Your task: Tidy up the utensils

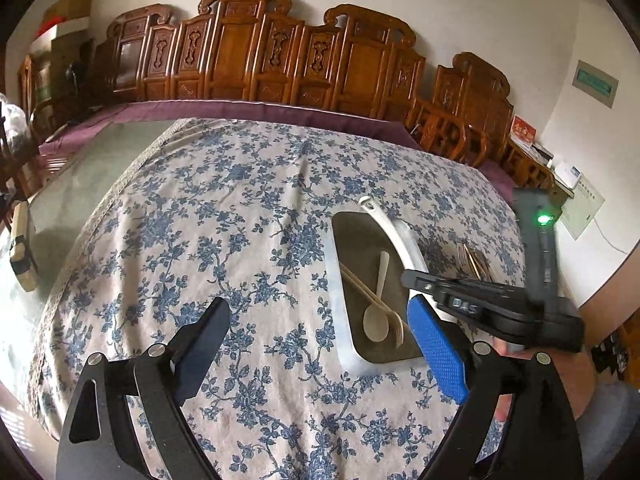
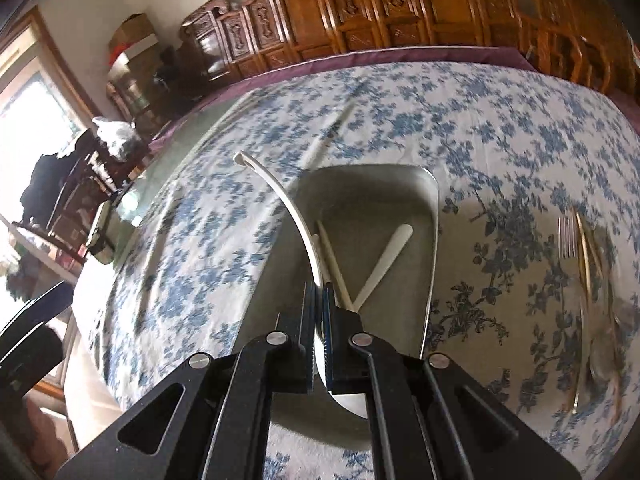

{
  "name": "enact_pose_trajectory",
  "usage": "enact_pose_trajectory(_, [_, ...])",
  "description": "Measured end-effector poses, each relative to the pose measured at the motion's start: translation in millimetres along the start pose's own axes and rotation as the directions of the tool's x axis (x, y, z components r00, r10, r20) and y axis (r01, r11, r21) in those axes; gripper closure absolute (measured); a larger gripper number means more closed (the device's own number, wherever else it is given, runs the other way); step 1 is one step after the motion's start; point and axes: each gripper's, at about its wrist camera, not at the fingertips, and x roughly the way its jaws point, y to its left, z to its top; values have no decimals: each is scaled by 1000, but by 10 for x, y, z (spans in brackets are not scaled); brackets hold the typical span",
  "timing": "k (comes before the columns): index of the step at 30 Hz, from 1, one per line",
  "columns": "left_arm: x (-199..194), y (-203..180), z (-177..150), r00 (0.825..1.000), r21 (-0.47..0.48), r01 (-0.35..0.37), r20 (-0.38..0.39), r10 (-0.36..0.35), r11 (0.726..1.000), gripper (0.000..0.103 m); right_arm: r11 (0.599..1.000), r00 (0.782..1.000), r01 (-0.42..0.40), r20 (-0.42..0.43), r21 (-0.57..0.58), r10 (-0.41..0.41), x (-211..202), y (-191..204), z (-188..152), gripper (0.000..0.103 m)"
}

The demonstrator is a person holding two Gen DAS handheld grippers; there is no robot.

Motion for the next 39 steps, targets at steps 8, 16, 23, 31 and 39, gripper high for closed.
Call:
enact_pose_trajectory(8, [59,-58,-52,1000,15,-1,-15,1,1000,16,998,999,47,-6,30,-47,185,-142,-8,95])
enact_pose_trajectory(16, [61,-131,-83,1000,38,-19,-7,19,999,11,999,999,38,34,-22,-37,-26,-138,13,95])
enact_pose_trajectory(23, [12,-247,-113,1000,63,-13,14,12,998,9,995,996,44,76,-88,-37,-437,-188,-113,95])
enact_pose_trajectory(31, [-40,-431,-147,999,117,-26,40,22,993,7,990,990,81,124,-115,-66,-894,-410,-307,95])
enact_pose_trajectory(39, [-35,-669,-202,999,170,-9,38,2,985,7,979,985,132,135,-153,-111,-1305,-798,-688,72])
